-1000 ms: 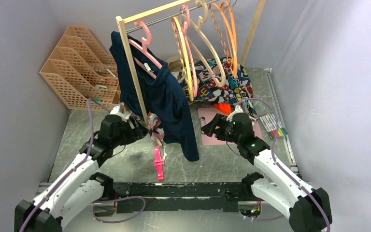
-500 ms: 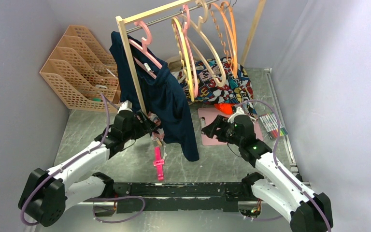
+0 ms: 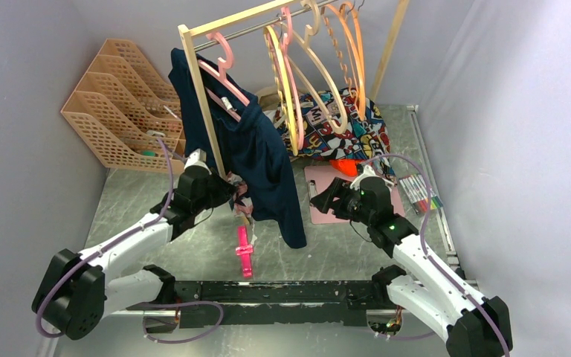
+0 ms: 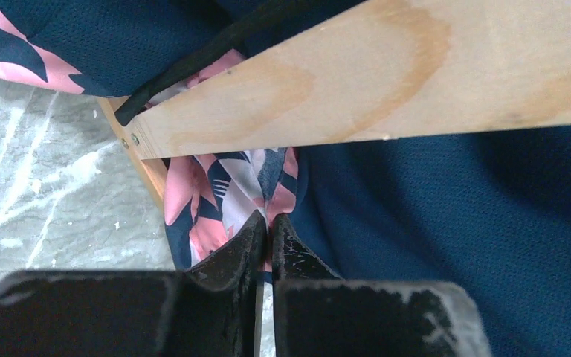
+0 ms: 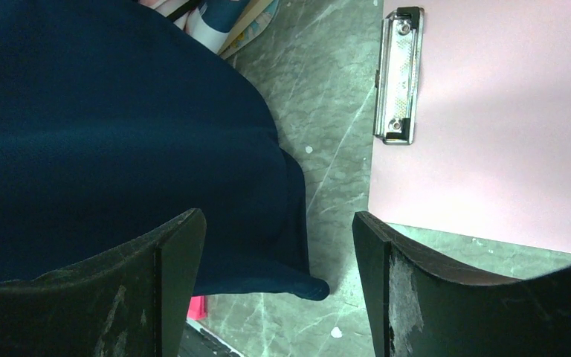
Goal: Place the shorts on the hanger
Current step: Adjust the shorts at the center of the board.
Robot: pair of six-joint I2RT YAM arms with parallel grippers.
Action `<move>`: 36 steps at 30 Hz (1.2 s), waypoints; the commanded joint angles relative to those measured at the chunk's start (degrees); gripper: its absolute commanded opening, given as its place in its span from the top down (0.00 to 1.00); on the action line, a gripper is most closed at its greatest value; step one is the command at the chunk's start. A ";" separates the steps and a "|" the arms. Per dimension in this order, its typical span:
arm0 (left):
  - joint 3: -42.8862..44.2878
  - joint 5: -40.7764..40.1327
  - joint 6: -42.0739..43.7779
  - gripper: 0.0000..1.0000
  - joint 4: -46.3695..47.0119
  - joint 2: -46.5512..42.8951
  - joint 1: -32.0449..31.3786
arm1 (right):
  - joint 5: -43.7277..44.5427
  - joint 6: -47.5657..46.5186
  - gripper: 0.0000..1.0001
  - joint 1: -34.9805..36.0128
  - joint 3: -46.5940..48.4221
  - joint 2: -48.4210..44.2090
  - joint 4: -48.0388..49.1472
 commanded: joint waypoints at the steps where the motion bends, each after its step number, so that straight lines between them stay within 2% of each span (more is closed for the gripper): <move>1: 2.62 0.54 2.18 0.93 0.40 -2.52 -0.70 | -0.04 0.18 0.24 0.37 0.73 -0.27 -0.41; 4: 3.74 0.61 2.73 0.93 -5.13 -6.50 -1.17 | -0.55 -0.68 0.24 0.37 1.60 -0.77 -1.45; 9: 7.34 2.14 4.90 0.93 -18.06 -16.62 -1.37 | -7.96 -6.96 0.21 0.45 4.29 -2.61 -2.29; 15: 11.68 3.63 6.06 0.93 -28.94 -25.52 -1.35 | -14.01 -12.94 0.16 0.52 6.39 -6.10 -5.34; 20: 12.39 8.40 5.30 0.93 -28.34 -28.10 -1.38 | -20.50 -13.47 0.15 0.54 7.06 -11.36 -4.94; 25: 17.26 14.74 8.00 0.93 -28.43 -27.02 -1.38 | -30.59 -14.75 0.15 0.54 10.05 -17.49 -4.59; 30: 22.93 17.96 10.67 0.93 -30.99 -27.80 -1.37 | -38.77 -14.44 0.15 0.54 14.85 -17.04 -4.13; 36: 25.67 23.78 12.57 0.93 -29.00 -32.84 -1.37 | -38.04 -18.37 0.15 0.54 19.21 -13.90 -7.33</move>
